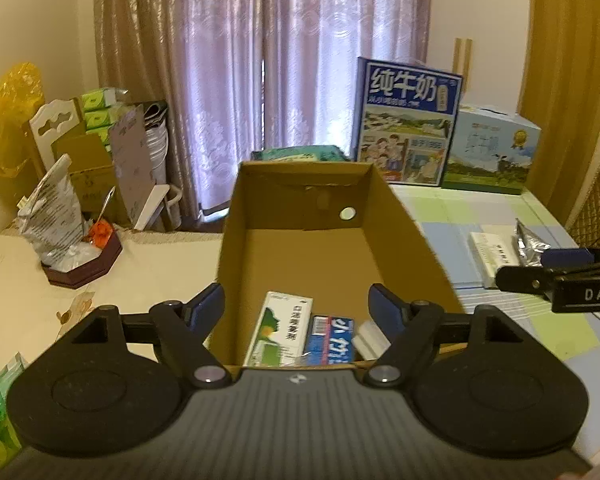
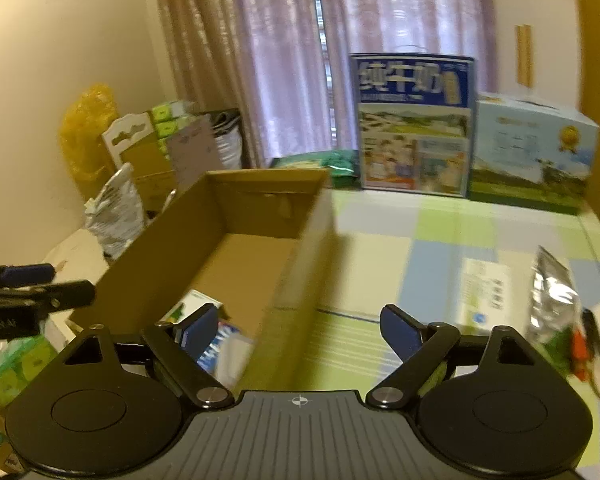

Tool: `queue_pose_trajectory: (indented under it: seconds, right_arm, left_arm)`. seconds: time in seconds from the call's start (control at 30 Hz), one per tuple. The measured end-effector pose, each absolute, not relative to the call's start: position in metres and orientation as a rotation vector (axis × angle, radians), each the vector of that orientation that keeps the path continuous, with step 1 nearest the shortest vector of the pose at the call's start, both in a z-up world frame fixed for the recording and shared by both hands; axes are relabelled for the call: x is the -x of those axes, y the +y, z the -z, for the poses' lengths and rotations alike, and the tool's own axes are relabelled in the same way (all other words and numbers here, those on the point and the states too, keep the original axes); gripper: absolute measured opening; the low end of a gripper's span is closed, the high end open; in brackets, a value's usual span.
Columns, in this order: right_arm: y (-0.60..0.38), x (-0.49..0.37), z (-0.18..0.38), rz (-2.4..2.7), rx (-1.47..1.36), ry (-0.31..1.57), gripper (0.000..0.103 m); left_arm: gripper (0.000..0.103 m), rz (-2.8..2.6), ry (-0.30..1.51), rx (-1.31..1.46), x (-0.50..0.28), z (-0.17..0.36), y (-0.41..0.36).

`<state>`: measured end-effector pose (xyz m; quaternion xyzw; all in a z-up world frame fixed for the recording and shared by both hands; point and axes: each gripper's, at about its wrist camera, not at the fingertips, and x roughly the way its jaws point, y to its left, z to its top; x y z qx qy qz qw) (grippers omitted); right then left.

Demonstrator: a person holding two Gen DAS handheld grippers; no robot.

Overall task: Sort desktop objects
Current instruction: 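Open the right tool to drop the white night light into the box, then move both tools back over the table toward the spoon and ointment box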

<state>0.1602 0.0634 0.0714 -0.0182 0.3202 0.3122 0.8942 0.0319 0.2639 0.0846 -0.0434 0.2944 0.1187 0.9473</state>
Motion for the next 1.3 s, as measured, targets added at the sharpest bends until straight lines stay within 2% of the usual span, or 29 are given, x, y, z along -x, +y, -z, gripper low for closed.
queue_pose_trajectory:
  seconds: [0.33, 0.7, 1.3]
  right_arm:
    - [-0.042, -0.139, -0.065, -0.491, -0.019, 0.678, 0.094]
    - [-0.168, -0.131, -0.052, -0.267, -0.098, 0.706, 0.095]
    - [-0.253, -0.16, -0.028, -0.169, -0.148, 0.732, 0.095]
  left_arm:
    - [0.086, -0.129, 0.559, 0.049, -0.037, -0.106, 0.201]
    - [0.095, 0.094, 0.588, -0.008, -0.07, -0.098, 0.092]
    - [0.095, 0.231, 0.704, -0.071, -0.124, -0.052, 0.002]
